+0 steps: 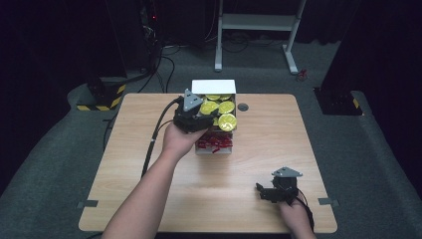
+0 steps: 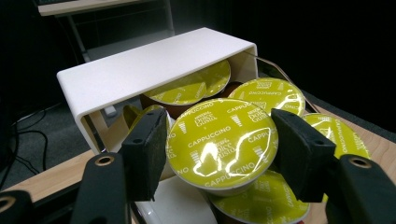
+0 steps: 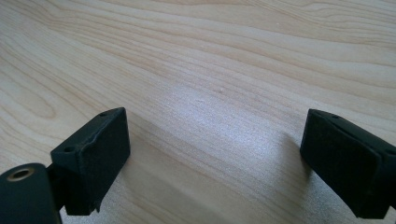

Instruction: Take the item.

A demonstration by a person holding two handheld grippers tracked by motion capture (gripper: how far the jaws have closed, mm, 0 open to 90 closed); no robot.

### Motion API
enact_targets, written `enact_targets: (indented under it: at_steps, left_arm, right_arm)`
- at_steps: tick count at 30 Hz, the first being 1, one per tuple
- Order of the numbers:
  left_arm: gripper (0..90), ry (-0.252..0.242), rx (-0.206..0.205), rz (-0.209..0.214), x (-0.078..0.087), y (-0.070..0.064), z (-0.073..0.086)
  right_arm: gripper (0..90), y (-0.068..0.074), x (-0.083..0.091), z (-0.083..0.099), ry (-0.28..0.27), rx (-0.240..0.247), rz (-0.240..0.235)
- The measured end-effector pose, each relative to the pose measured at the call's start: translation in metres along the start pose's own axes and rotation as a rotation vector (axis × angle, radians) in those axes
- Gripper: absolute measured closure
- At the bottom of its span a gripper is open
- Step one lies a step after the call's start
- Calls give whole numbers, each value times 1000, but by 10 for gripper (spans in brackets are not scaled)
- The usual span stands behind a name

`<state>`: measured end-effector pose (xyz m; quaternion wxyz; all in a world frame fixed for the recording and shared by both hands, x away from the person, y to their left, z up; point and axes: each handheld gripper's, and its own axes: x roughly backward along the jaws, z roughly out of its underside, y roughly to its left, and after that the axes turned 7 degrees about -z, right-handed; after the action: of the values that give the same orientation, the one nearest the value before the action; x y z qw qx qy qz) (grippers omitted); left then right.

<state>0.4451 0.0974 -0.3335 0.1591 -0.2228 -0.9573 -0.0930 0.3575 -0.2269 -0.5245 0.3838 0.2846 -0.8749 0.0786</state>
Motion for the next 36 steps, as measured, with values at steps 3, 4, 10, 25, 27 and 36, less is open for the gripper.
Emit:
enact_targets:
  at_steps: [3, 4, 10, 25, 27, 36]
  left_arm:
    - [390, -12, 8, -1, 2, 1, -1]
    - [389, -12, 5, 1, 3, 1, -1]
    - [390, -27, 7, -2, 7, 2, -1]
    - [390, -68, 17, -9, 21, 6, 2]
    - [390, -70, 20, -10, 23, 7, 2]
    - [390, -86, 19, -11, 32, 9, 3]
  right_arm:
    - [84, 0, 0, 0, 0, 0, 0]
    - [83, 0, 0, 0, 0, 0, 0]
    - [84, 0, 0, 0, 0, 0, 0]
    - [83, 0, 0, 0, 0, 0, 0]
    - [83, 0, 0, 0, 0, 1, 0]
    - [84, 0, 0, 0, 0, 1, 0]
